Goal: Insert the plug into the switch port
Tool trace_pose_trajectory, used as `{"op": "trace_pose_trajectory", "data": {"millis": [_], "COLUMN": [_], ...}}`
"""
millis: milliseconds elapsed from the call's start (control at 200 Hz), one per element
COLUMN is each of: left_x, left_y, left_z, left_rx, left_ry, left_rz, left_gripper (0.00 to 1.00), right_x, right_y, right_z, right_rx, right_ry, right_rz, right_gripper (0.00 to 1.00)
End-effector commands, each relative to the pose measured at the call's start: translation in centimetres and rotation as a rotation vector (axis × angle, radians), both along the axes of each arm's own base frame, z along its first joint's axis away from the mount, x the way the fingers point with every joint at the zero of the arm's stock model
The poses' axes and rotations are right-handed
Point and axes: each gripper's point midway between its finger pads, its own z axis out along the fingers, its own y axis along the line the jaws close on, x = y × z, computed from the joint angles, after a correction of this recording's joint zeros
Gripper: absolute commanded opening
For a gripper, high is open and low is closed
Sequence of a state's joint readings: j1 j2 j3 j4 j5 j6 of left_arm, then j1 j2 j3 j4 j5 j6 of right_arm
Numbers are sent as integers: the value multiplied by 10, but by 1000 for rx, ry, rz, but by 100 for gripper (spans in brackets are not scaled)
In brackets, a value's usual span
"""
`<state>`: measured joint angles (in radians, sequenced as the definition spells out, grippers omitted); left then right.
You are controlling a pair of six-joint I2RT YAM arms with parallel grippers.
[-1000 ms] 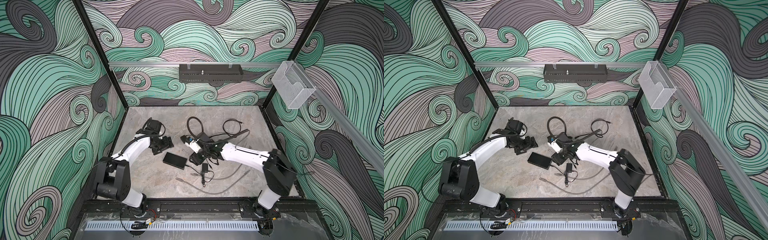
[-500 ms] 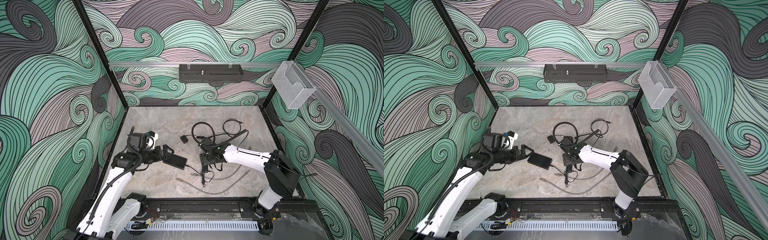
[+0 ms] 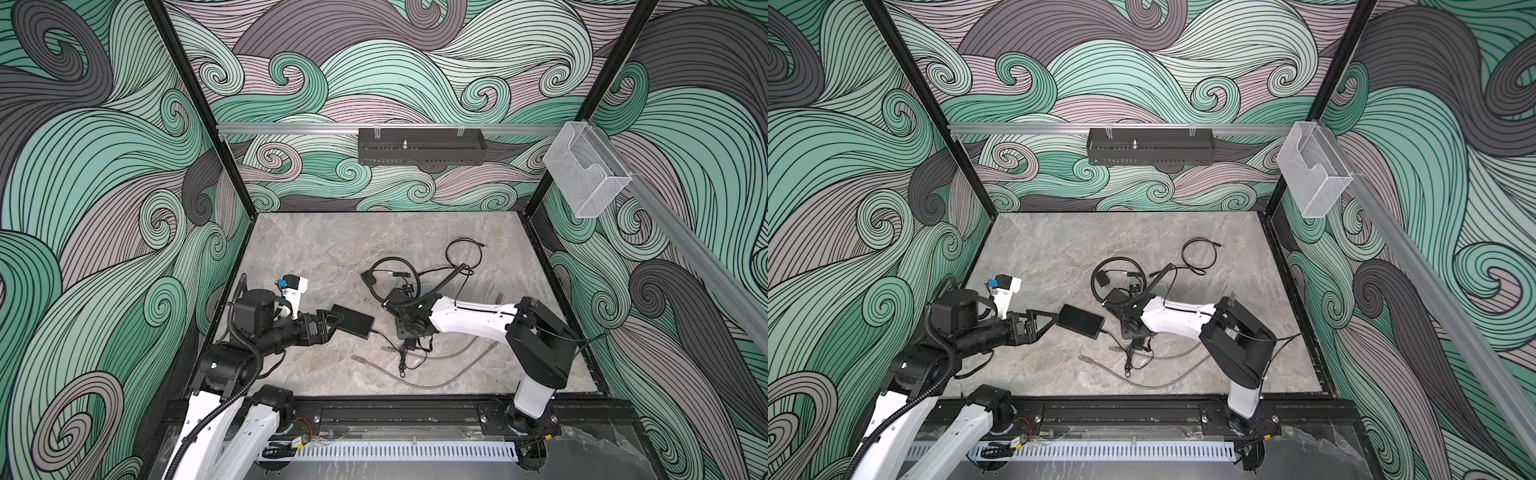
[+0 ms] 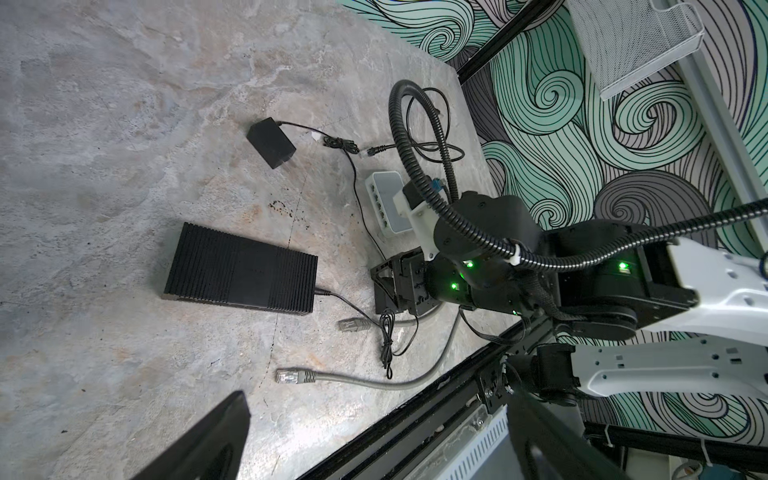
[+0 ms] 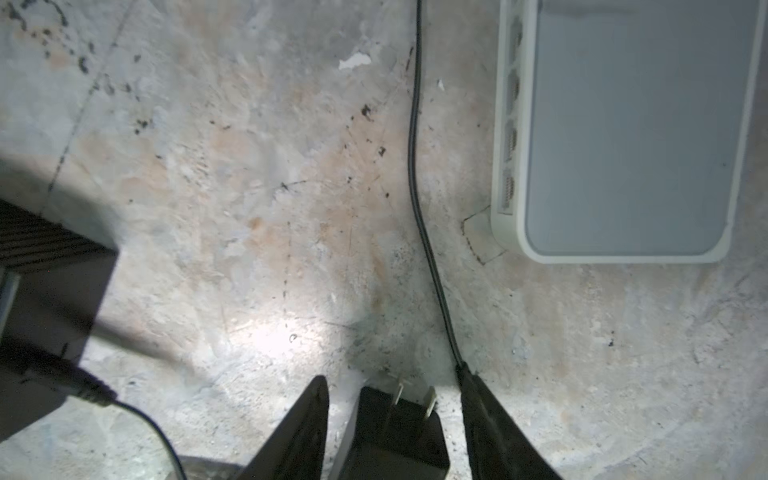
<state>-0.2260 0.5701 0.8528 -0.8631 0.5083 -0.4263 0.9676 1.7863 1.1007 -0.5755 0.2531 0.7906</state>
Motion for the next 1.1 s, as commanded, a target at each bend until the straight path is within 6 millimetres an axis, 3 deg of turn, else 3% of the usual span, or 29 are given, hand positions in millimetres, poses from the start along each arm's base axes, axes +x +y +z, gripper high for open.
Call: {"op": "trace_pose_trajectory", "data": {"millis": [0, 100, 180, 470, 726, 796, 1091], "left_x": [-4, -3, -2, -6, -9, -10, -10], "left_y": [1, 1, 1, -1, -2, -4, -5], "left_z": [-2, -4, -5, -4, -2, -3, -2], "left_rx": [17, 17, 18, 21, 21, 20, 17], "left_ry": [-9, -3, 5, -14, -31, -31, -36], "left_rz": [-9, -6, -5, -21, -31, -40, -50], "left_gripper": [99, 99, 99, 99, 99, 99, 99], "right_x": [1, -3, -8, -26, -25, -24, -28], "right_y": [-11, -14, -14, 8, 2, 1, 0], "right_z": [8, 16, 18, 12, 10, 12, 0], "right_rx": [-36, -39, -27, 69, 55, 57, 33], "right_ry": [-35, -49, -42, 16, -14, -20, 12], "right_rz": [-73, -100, -130, -184, -227, -237, -255], "right_gripper": [54, 64, 65, 58, 50, 42, 44]}}
